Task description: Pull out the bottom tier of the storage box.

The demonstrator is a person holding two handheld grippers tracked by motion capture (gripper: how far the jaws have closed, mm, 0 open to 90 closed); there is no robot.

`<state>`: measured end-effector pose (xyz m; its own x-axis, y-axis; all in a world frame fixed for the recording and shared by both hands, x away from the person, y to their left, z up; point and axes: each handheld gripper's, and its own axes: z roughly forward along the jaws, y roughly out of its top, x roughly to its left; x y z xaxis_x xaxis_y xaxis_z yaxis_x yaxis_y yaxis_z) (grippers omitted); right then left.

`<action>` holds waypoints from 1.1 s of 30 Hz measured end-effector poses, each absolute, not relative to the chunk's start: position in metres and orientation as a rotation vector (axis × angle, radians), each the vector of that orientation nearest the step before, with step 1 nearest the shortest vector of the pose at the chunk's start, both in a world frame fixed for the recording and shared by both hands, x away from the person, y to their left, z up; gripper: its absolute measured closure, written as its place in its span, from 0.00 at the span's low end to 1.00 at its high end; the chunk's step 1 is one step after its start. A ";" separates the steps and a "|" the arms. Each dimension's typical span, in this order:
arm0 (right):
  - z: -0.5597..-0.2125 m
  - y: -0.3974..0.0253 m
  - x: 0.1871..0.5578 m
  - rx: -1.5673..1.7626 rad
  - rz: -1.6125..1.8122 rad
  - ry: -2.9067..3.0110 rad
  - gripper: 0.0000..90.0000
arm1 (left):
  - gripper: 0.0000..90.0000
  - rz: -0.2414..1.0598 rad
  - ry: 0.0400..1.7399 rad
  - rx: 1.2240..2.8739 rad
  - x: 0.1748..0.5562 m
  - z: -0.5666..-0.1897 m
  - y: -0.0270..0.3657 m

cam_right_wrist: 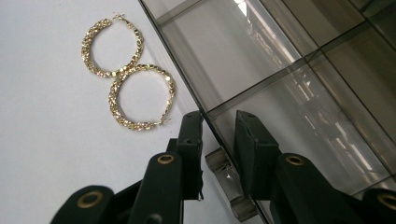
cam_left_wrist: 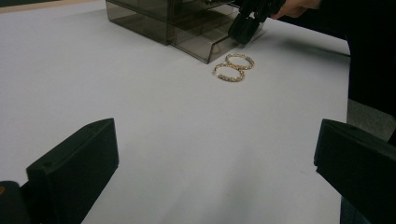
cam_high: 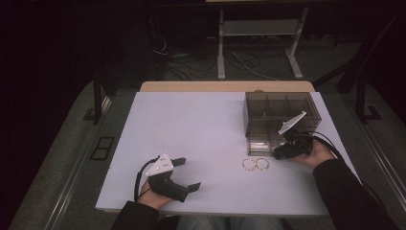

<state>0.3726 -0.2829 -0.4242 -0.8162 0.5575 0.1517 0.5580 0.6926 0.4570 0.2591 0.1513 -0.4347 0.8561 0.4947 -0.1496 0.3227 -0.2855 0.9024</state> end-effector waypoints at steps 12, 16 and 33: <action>-0.424 -0.286 0.371 -0.963 -0.798 -2.867 0.78 | 0.00 0.189 0.610 1.895 0.259 -0.435 0.151; -0.418 -0.293 0.368 -0.989 -0.879 -2.844 0.76 | 0.00 0.189 0.612 1.895 0.259 -0.435 0.151; -0.389 -0.301 0.345 -1.016 -1.142 -2.764 0.67 | 0.00 0.190 0.612 1.896 0.259 -0.435 0.151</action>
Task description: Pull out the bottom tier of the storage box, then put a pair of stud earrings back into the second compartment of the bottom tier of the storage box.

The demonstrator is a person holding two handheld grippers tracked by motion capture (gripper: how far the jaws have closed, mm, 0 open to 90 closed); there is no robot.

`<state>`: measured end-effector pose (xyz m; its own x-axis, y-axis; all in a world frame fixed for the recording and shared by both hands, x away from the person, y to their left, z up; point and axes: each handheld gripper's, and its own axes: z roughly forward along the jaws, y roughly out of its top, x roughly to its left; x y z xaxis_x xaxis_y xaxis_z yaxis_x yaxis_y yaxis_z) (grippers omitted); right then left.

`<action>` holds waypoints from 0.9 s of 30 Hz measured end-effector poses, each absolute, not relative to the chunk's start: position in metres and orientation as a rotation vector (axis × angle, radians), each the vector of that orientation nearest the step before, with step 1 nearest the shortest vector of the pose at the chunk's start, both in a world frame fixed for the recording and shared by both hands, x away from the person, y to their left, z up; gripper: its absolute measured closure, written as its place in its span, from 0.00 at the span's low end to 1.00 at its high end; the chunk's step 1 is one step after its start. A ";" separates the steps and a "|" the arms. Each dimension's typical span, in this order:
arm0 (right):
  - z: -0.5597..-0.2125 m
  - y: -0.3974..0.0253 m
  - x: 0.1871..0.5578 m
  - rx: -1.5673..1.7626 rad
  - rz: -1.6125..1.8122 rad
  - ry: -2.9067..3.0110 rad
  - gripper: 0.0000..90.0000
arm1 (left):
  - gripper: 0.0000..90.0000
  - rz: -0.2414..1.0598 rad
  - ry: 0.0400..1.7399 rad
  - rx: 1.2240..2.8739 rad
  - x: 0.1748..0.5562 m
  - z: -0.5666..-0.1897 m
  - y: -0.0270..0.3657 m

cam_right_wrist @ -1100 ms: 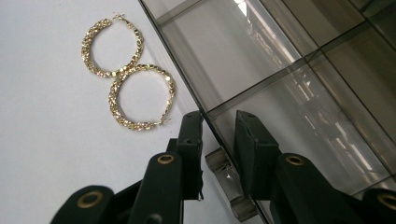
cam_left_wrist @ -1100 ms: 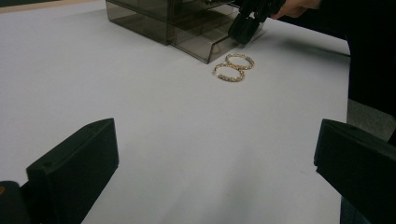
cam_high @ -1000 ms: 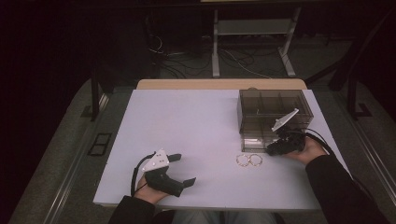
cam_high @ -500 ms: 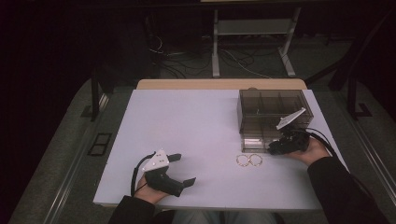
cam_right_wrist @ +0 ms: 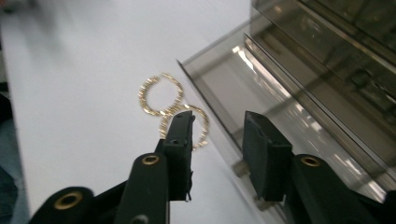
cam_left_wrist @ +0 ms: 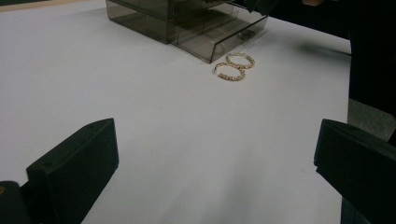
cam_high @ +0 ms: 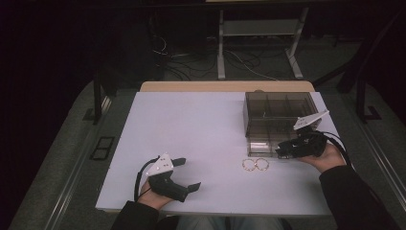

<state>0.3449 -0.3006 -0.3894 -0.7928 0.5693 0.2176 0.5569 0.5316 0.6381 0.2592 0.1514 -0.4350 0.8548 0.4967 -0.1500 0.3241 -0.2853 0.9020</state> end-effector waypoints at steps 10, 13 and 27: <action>-0.378 -0.288 0.325 0.997 1.214 2.704 0.47 | 0.00 0.190 0.613 1.894 0.259 -0.435 0.151; -0.378 -0.284 0.322 1.005 1.228 2.708 0.43 | 0.00 0.189 0.615 1.893 0.259 -0.435 0.151; -0.379 -0.263 0.313 0.964 1.234 2.740 0.34 | 0.00 0.190 0.610 1.897 0.259 -0.435 0.151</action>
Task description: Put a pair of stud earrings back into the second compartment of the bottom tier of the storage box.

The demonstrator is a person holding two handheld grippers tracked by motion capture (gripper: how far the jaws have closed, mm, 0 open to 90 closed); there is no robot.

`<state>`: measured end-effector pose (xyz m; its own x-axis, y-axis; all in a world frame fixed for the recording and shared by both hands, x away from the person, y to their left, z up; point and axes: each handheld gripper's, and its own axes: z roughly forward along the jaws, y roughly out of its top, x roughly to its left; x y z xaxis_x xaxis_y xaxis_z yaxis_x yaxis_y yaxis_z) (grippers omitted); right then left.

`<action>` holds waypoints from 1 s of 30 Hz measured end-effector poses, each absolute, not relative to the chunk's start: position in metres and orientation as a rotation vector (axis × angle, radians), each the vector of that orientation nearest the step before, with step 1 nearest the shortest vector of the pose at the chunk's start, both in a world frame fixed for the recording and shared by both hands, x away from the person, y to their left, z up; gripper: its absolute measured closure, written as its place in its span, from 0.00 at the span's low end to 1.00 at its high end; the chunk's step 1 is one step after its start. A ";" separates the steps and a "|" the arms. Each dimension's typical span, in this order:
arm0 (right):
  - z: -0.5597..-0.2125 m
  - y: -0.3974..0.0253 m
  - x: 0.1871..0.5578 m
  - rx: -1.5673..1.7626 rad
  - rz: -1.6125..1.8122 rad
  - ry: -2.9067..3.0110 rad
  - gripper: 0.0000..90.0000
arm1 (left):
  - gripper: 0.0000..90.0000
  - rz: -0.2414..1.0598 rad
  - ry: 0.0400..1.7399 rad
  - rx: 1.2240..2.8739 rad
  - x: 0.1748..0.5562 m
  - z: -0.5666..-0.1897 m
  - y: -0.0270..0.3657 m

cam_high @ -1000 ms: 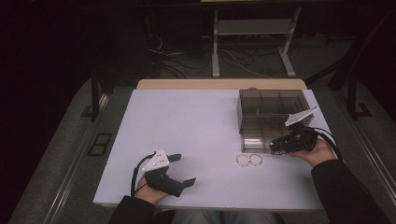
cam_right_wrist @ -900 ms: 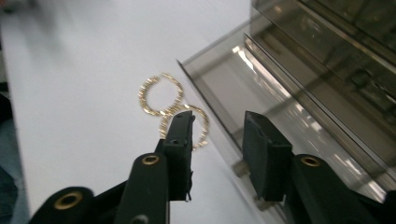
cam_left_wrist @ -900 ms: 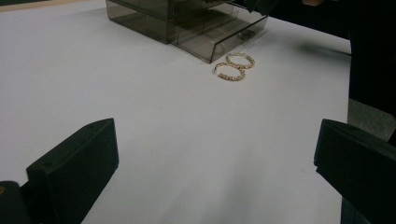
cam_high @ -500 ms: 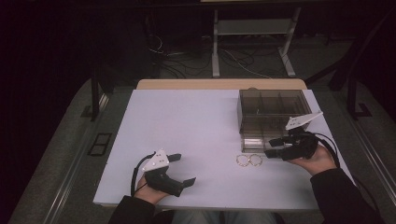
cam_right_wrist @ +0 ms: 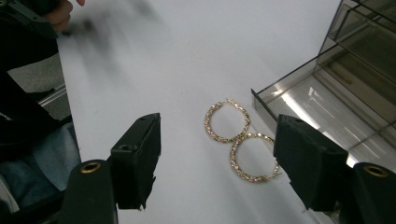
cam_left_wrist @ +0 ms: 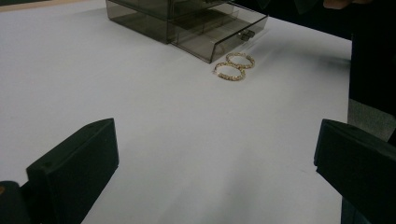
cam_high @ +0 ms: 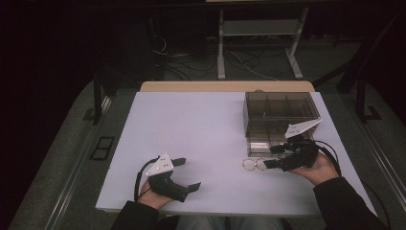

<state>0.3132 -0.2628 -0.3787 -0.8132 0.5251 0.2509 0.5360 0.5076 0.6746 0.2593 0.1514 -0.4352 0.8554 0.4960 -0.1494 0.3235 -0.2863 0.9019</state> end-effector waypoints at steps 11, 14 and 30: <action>-0.382 -0.248 0.311 -0.896 -1.203 -2.719 0.12 | 0.00 0.190 0.610 1.898 0.259 -0.435 0.151; -0.384 -0.243 0.311 -0.868 -1.201 -2.716 0.12 | 0.00 0.190 0.609 1.897 0.259 -0.435 0.151; -0.398 -0.223 0.317 -0.825 -1.162 -2.739 0.12 | 0.00 0.189 0.605 1.898 0.259 -0.435 0.152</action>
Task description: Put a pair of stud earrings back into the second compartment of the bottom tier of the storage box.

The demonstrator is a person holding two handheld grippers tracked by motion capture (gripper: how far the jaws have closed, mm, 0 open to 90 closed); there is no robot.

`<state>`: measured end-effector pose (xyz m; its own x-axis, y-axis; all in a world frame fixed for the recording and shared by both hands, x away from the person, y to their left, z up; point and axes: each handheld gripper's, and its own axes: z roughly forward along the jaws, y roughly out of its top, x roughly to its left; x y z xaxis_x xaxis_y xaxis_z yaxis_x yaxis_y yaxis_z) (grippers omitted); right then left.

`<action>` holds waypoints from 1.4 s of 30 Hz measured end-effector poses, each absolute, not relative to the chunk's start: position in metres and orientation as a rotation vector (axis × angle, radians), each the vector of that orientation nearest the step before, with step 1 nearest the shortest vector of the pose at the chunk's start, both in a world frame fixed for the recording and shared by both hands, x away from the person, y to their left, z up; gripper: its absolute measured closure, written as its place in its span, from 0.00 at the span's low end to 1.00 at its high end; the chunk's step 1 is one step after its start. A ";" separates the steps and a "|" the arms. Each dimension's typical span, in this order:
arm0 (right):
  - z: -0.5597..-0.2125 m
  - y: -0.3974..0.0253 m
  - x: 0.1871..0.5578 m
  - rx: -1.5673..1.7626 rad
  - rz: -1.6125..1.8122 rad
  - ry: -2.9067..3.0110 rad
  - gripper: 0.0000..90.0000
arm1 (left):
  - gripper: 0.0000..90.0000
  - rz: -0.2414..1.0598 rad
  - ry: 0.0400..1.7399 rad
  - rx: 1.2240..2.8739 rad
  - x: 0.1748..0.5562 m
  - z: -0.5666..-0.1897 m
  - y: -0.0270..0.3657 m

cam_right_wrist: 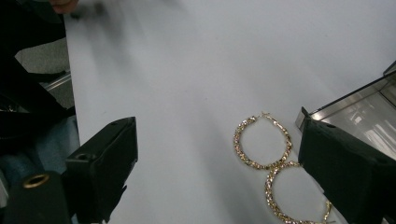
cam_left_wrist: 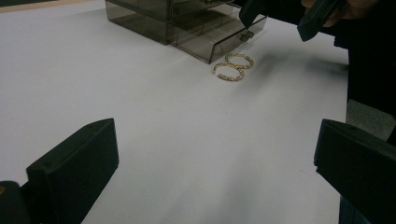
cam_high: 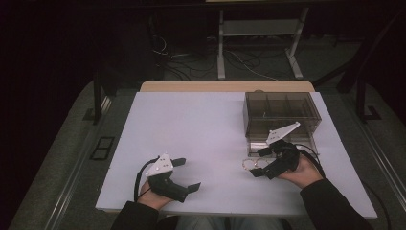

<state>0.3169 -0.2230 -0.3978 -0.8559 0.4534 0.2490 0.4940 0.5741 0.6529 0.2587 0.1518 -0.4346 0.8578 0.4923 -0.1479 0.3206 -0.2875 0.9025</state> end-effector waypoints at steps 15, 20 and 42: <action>-0.404 -0.212 0.319 -0.795 -1.120 -2.753 0.12 | 0.00 0.188 0.606 1.896 0.258 -0.434 0.152; -0.408 -0.207 0.319 -0.773 -1.086 -2.769 0.12 | 0.00 0.182 0.612 1.885 0.259 -0.434 0.153; -0.419 -0.200 0.322 -0.776 -1.026 -2.831 0.35 | 0.00 0.182 0.648 1.820 0.259 -0.431 0.163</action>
<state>0.3218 -0.1999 -0.4195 -0.8750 0.4437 0.1938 0.4648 0.6578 0.5927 0.2593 0.1626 -0.4314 0.8363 0.5138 -0.1917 0.3389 -0.2095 0.9172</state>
